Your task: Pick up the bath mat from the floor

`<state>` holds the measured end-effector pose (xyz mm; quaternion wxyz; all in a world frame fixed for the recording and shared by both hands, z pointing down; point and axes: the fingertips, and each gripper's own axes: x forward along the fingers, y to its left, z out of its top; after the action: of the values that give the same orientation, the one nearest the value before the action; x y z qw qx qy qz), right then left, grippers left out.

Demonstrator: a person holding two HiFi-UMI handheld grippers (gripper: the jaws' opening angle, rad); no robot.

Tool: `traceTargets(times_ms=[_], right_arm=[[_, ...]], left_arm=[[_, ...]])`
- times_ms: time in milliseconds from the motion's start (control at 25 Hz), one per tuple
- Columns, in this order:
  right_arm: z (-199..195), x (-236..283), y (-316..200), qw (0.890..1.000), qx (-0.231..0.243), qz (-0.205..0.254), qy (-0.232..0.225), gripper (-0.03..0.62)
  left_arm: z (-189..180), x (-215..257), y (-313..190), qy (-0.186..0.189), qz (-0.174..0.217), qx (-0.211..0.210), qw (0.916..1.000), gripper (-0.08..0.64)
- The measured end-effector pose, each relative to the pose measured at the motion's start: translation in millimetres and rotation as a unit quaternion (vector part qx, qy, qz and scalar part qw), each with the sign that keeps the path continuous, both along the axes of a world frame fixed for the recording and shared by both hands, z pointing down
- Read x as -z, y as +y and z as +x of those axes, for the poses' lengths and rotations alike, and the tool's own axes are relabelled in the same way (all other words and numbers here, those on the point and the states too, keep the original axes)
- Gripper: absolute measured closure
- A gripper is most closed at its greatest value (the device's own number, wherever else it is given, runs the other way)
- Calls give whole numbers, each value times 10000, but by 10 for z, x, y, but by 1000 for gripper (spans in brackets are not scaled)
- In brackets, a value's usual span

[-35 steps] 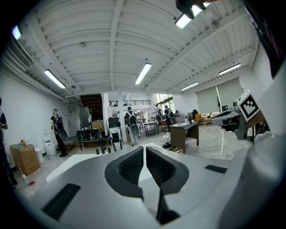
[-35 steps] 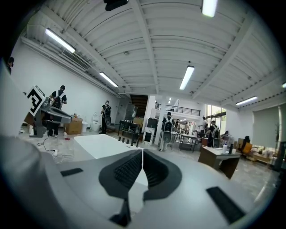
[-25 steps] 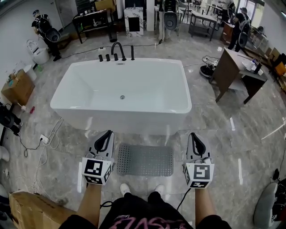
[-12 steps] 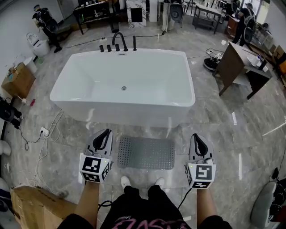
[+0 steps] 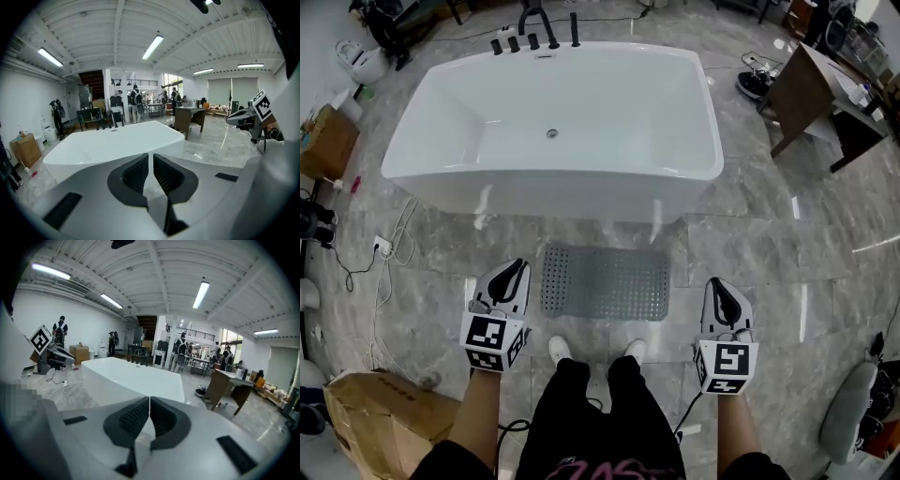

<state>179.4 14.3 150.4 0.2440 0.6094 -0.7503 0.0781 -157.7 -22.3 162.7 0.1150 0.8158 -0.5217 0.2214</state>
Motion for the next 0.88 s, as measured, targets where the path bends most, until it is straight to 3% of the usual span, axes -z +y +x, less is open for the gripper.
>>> traceTargets(times_ms=[880], right_arm=[[113, -3548, 121, 9890, -161, -1457, 187, 569]], left_arm=[[-400, -3545, -64, -299, -1323, 186, 9906, 537]])
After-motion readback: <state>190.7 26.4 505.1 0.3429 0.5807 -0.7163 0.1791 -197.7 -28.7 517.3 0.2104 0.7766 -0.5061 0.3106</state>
